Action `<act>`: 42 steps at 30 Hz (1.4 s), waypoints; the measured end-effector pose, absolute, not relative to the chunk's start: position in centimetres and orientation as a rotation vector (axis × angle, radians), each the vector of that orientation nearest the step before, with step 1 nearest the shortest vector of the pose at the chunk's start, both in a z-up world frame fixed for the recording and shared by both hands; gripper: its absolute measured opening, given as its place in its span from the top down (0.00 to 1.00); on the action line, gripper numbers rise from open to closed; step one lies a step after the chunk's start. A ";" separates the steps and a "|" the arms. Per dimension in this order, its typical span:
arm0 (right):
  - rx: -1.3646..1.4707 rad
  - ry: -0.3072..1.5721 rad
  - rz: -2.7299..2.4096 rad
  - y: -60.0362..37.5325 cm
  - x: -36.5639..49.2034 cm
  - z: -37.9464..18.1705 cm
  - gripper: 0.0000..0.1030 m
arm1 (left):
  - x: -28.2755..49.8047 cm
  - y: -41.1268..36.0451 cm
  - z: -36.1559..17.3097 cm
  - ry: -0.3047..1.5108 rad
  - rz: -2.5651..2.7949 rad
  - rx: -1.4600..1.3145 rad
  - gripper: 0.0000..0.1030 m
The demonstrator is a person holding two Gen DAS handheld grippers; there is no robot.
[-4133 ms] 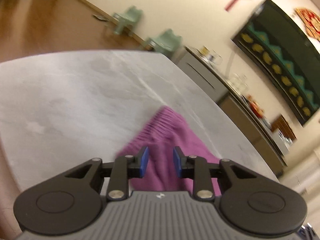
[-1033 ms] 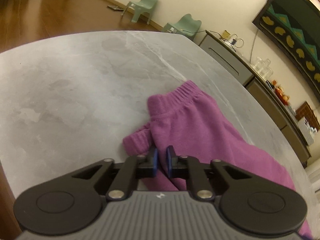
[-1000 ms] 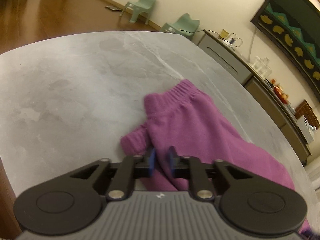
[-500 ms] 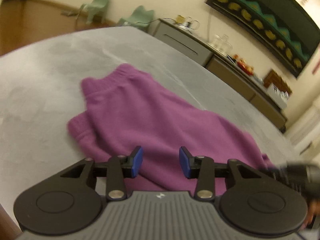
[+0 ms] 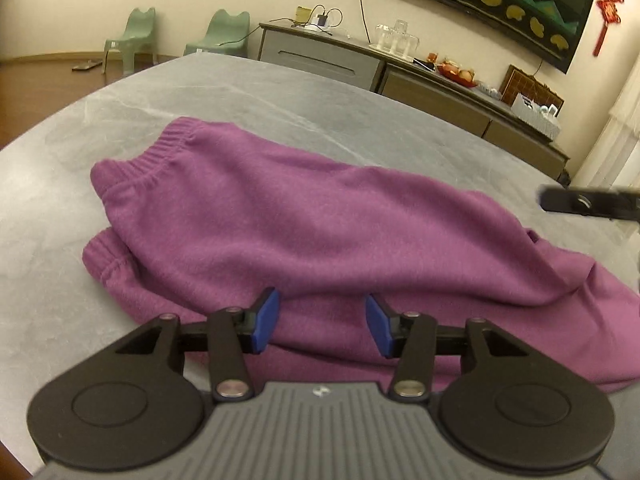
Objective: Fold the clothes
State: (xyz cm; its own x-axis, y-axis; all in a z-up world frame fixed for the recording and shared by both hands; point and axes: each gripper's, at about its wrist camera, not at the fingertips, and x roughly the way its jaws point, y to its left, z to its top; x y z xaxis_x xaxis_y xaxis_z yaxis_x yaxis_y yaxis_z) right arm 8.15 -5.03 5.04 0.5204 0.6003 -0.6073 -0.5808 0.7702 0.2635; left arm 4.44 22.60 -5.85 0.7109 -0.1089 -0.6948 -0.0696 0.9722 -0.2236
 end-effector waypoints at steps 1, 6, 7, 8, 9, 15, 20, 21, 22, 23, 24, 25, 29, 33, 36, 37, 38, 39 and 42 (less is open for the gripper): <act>0.027 0.767 0.676 -4.7 8.8 4.6 0.47 | 4.4 22.7 -5.9 0.783 -0.023 -0.247 0.53; -0.028 1.001 0.801 -1.1 10.5 1.8 0.43 | 4.2 22.7 -5.9 0.784 -0.034 -0.262 0.53; -0.002 1.007 0.790 -0.8 11.0 1.8 0.43 | 4.4 22.7 -5.8 0.785 -0.033 -0.259 0.52; 0.037 1.016 0.774 -0.7 11.7 1.9 0.43 | 4.7 22.7 -5.7 0.787 -0.033 -0.256 0.52; 0.094 1.020 0.762 -0.9 12.6 1.9 0.43 | 4.6 22.7 -5.7 0.787 -0.031 -0.255 0.52; -0.029 0.909 0.458 -0.9 16.6 2.7 1.00 | 4.1 23.6 -5.8 0.790 -0.054 -0.293 0.53; -0.159 0.800 0.316 -1.7 16.1 4.5 0.90 | 3.6 25.8 -5.8 0.787 -0.044 -0.406 0.57; -0.159 0.759 0.310 -1.8 14.9 5.4 0.88 | 3.3 27.0 -5.7 0.780 -0.019 -0.466 0.57; -0.159 0.724 0.340 -1.5 13.0 6.3 0.86 | 2.9 28.4 -5.9 0.765 0.002 -0.549 0.55; -0.170 0.694 0.395 -0.8 10.6 6.9 0.79 | 2.5 29.9 -6.2 0.748 0.022 -0.635 0.52; -0.185 0.666 0.455 0.0 8.0 7.3 0.71 | 2.0 31.4 -6.5 0.731 0.043 -0.722 0.51; -0.233 0.640 0.517 1.4 5.2 7.6 0.56 | 1.6 32.9 -6.8 0.712 0.063 -0.808 0.51; -0.590 0.505 0.714 9.4 -5.2 5.0 0.53 | 0.5 36.4 -8.1 0.670 0.092 -1.033 0.51; -0.900 0.420 0.738 15.0 -9.9 0.9 0.62 | 0.3 37.1 -8.8 0.668 0.102 -1.076 0.51; -1.015 0.388 0.651 16.9 -10.0 -0.7 0.71 | 0.2 37.6 -9.3 0.659 0.103 -1.120 0.52; -1.013 0.408 0.626 17.1 -9.5 -0.6 0.85 | 0.4 37.6 -9.4 0.657 0.106 -1.115 0.53; -1.007 0.419 0.602 16.9 -9.2 -0.3 1.00 | 0.4 37.6 -9.4 0.655 0.109 -1.114 0.53; -1.004 0.425 0.577 16.6 -8.9 -0.1 1.00 | 0.4 37.6 -9.4 0.651 0.112 -1.115 0.53; -1.015 0.430 0.529 15.7 -8.5 0.8 1.00 | 0.2 38.1 -9.7 0.639 0.117 -1.143 0.53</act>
State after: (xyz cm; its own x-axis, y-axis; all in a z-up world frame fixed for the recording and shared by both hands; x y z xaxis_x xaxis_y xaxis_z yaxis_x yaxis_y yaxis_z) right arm -8.48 15.72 0.80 0.7954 0.2143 -0.5670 -0.5988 0.4230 -0.6801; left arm 0.19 38.10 -9.69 0.8174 -0.2297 -0.5282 -0.4017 0.4298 -0.8086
